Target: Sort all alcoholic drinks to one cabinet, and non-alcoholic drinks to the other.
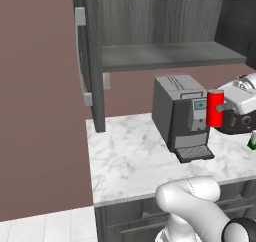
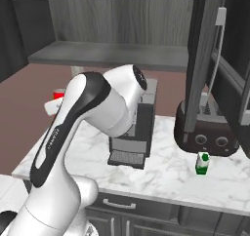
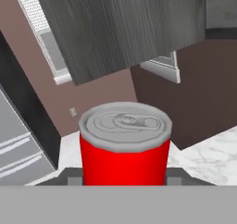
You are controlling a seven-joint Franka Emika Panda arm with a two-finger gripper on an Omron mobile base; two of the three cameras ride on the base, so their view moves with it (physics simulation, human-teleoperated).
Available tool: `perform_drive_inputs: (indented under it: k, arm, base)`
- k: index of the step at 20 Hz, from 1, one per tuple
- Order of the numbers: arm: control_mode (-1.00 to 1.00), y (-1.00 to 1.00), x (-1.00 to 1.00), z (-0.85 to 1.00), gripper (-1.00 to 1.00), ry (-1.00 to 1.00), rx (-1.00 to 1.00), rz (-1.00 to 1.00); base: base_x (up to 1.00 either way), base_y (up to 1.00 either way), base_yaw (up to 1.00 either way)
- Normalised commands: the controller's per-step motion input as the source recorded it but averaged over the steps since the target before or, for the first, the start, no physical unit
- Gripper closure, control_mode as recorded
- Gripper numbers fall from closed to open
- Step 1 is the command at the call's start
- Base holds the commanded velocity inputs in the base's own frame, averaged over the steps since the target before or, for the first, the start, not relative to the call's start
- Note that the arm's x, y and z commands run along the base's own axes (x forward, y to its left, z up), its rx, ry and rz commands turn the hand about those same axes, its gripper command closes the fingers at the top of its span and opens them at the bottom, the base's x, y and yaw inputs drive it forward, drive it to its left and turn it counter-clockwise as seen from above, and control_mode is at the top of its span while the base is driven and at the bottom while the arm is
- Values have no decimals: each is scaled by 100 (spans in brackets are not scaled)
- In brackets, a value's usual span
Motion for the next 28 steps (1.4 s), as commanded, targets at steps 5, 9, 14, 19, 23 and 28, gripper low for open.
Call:
perform_drive_inputs:
  k: [5, 9, 14, 19, 23, 28]
  arm:
    - [-100, 13, 8, 41, 100, -4, 0, -40]
    - [-100, 1, 29, 65, 100, -3, 0, -41]
    - [-100, 0, 32, 46, 100, -4, 0, -34]
    - [-100, -1, 53, 23, 100, 0, 0, -29]
    - [-100, -15, 66, 0, 100, -1, 0, -17]
    - [-100, -24, 86, 1, 100, -2, -1, -9]
  base:
    - [0, 0, 0]
    - [0, 0, 0]
    - [0, 0, 0]
    - [0, 0, 0]
    - [0, 0, 0]
    - [0, 0, 0]
